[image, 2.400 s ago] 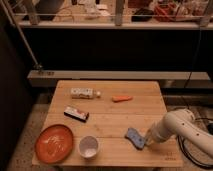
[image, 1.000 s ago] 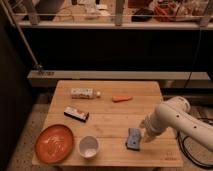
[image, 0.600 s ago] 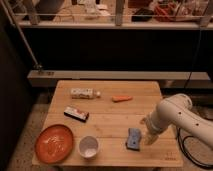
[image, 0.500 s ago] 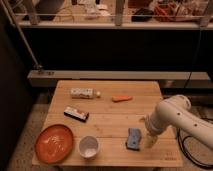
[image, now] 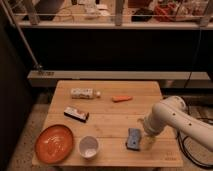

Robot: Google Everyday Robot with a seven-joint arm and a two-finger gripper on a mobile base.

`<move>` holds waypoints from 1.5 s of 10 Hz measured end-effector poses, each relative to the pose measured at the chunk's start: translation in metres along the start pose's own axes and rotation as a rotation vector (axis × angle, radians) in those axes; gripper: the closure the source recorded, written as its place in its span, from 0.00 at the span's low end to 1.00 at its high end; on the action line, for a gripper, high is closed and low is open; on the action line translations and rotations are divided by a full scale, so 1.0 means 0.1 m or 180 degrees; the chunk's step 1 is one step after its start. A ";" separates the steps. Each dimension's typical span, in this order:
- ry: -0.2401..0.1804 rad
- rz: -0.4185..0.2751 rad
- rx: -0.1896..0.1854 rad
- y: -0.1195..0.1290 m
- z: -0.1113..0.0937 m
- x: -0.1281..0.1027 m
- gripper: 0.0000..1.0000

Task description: Place the white sponge in the ceramic bowl

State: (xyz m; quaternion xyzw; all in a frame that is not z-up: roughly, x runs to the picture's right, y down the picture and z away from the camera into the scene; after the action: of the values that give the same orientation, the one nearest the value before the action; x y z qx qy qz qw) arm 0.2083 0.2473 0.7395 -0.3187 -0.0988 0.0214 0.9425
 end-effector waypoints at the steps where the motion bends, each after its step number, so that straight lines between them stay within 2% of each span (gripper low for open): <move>1: -0.0020 0.0020 -0.0008 0.01 0.10 0.01 0.20; 10: -0.0033 -0.0080 -0.0112 0.06 0.34 -0.05 0.20; 15: -0.0041 -0.0072 -0.0161 0.08 0.43 0.02 0.20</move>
State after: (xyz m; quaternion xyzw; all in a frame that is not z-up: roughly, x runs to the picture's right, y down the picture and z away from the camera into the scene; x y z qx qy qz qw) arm 0.2016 0.2797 0.7683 -0.3412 -0.1090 0.0103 0.9336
